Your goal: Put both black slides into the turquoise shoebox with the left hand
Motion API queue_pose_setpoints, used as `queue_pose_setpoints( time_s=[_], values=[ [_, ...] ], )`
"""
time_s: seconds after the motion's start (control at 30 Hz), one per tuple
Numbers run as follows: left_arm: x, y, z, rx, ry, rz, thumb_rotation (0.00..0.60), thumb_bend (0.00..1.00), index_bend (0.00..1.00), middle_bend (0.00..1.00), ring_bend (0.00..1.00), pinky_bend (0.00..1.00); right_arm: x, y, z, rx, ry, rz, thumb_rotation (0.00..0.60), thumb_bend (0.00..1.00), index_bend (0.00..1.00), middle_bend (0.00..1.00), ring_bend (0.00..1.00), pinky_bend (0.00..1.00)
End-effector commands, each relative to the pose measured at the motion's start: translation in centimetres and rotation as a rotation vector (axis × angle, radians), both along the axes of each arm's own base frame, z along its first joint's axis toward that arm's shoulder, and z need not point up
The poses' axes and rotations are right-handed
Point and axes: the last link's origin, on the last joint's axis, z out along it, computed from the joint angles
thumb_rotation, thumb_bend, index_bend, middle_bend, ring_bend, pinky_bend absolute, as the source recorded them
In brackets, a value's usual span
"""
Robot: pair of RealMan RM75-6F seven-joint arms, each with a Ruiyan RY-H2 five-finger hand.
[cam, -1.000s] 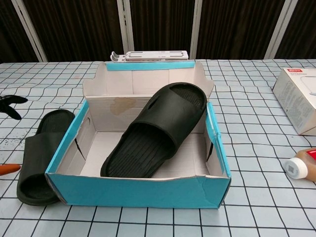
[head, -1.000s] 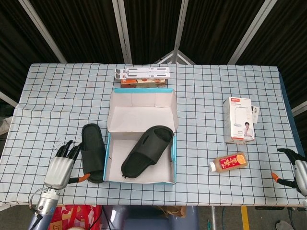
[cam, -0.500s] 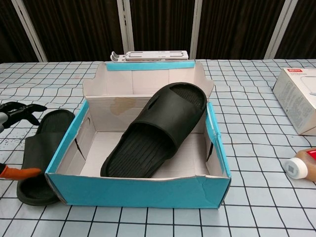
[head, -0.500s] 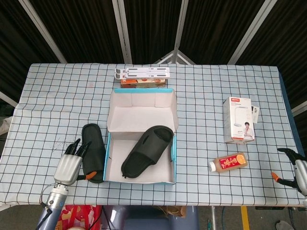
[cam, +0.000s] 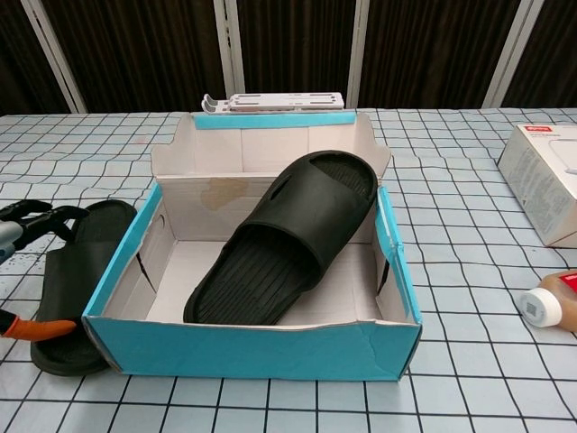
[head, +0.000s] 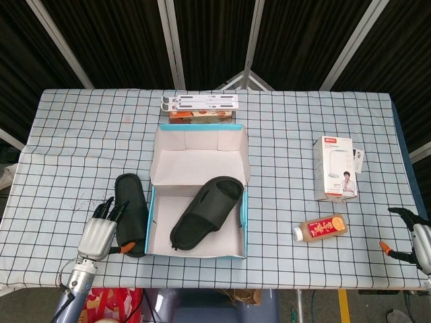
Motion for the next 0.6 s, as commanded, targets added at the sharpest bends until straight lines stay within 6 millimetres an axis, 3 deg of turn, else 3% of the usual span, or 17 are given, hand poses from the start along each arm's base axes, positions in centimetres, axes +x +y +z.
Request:
queue_pose_setpoints(
  time_s=[0.03, 0.27, 0.53, 0.6],
  values=[
    [-0.07, 0.21, -0.18, 0.011, 0.021, -0.02, 0.381, 0.08, 0.0, 0.19, 0.04, 0.16, -0.01, -0.01, 0.0, 0.001, 0.001, 0.0, 0.6, 0.23, 0.26, 0.25, 0.27, 0.27],
    [-0.62, 0.21, -0.66, 0.018, 0.042, -0.026, 0.381, 0.08, 0.0, 0.2, 0.04, 0.16, -0.14, -0.09, -0.04, 0.004, 0.002, -0.006, 0.6, 0.23, 0.26, 0.25, 0.27, 0.27],
    [-0.72, 0.35, -1.07, 0.033, 0.053, -0.027, 0.391, 0.23, 0.0, 0.27, 0.04, 0.16, -0.23, -0.13, -0.04, 0.005, 0.002, -0.011, 0.6, 0.23, 0.26, 0.25, 0.28, 0.29],
    [-0.62, 0.4, -1.1, 0.037, 0.049, -0.029, 0.454, 0.27, 0.01, 0.3, 0.04, 0.16, -0.23, -0.12, -0.04, 0.006, 0.002, -0.011, 0.6, 0.23, 0.26, 0.25, 0.28, 0.29]
  ],
)
